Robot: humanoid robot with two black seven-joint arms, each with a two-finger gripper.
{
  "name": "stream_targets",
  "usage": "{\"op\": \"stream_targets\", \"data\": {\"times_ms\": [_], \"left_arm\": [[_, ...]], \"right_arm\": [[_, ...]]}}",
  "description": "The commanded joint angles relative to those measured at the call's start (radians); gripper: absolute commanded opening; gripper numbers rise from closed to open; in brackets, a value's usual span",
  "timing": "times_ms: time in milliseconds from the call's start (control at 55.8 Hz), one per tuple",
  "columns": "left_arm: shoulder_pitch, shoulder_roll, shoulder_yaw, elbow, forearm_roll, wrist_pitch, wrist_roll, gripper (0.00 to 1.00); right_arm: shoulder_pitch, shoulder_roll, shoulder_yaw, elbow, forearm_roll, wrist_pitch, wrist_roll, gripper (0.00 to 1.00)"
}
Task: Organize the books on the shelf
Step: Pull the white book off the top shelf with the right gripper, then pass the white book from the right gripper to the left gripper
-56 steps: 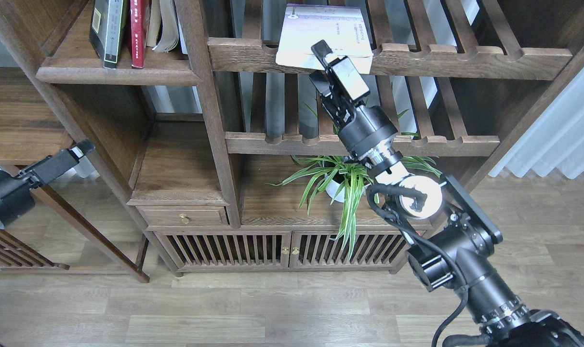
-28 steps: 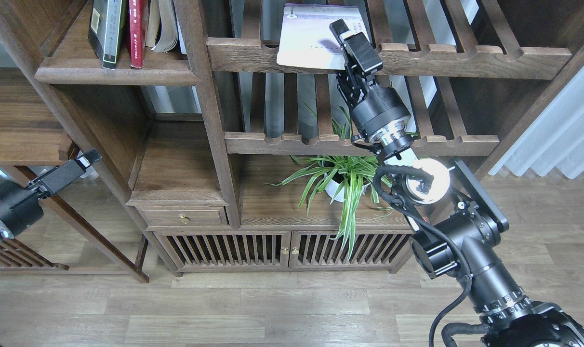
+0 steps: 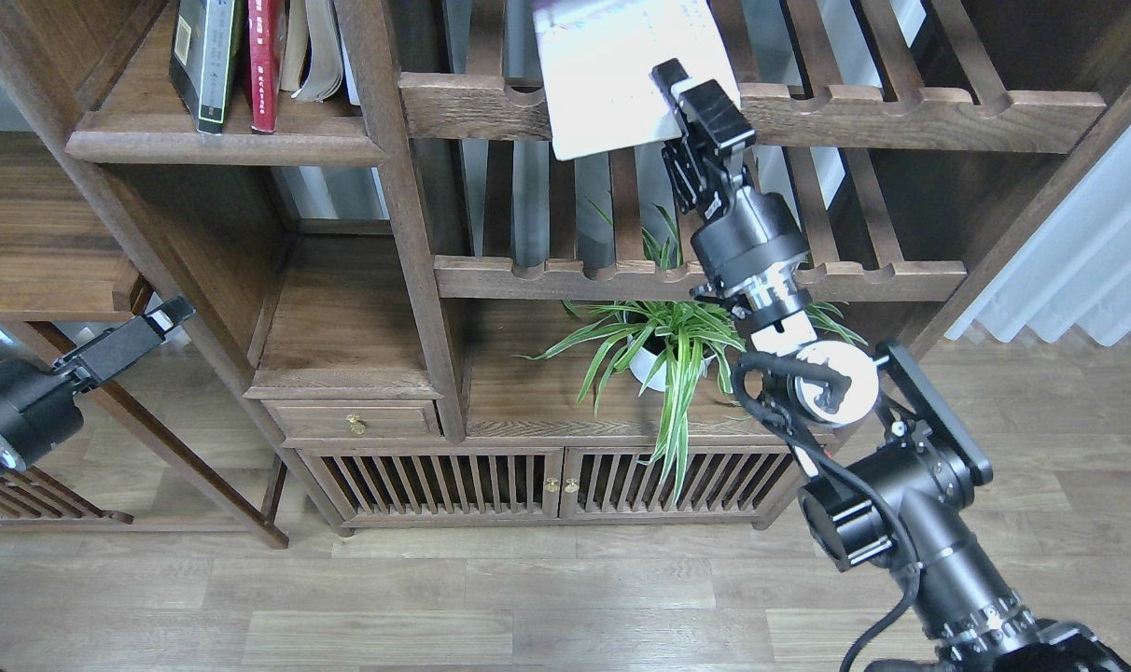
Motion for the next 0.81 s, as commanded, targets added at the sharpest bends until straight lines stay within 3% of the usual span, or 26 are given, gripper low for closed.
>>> {"op": "stream_targets", "data": {"times_ms": [0, 125, 287, 430, 484, 591, 789], "left_arm": [[0.019, -0.026, 0.0, 0.005, 0.0, 0.0, 0.0, 0.99], [0.066, -0.09, 0.002, 0.005, -0.023, 0.0, 0.0, 0.99], [0.162, -0.274, 0.042, 0.006, -0.12, 0.0, 0.0, 1.0], [0.168, -0.389, 0.115, 0.003, -0.233, 0.0, 0.0, 1.0], [0.168, -0.423, 0.216, -0.011, -0.348, 0.0, 0.0, 1.0], [0.162, -0.431, 0.303, -0.032, -0.417, 0.0, 0.0, 1.0], [0.165, -0.419, 0.411, -0.035, -0.426, 0.0, -0.131, 1.0]], "right_arm": [[-0.137, -0.034, -0.006, 0.058, 0.002, 0.112, -0.018, 0.02], [-0.318, -0.109, -0.017, 0.093, 0.002, 0.112, -0.052, 0.02], [-0.504, -0.137, -0.027, 0.091, 0.003, 0.112, -0.094, 0.03], [-0.555, -0.143, -0.073, 0.087, 0.005, 0.112, -0.109, 0.03], [-0.555, -0.123, -0.105, 0.076, 0.015, 0.112, -0.109, 0.03], [-0.547, -0.075, -0.127, 0.068, 0.018, 0.112, -0.109, 0.03], [-0.55, -0.017, -0.184, 0.068, 0.018, 0.112, -0.111, 0.04]]}}
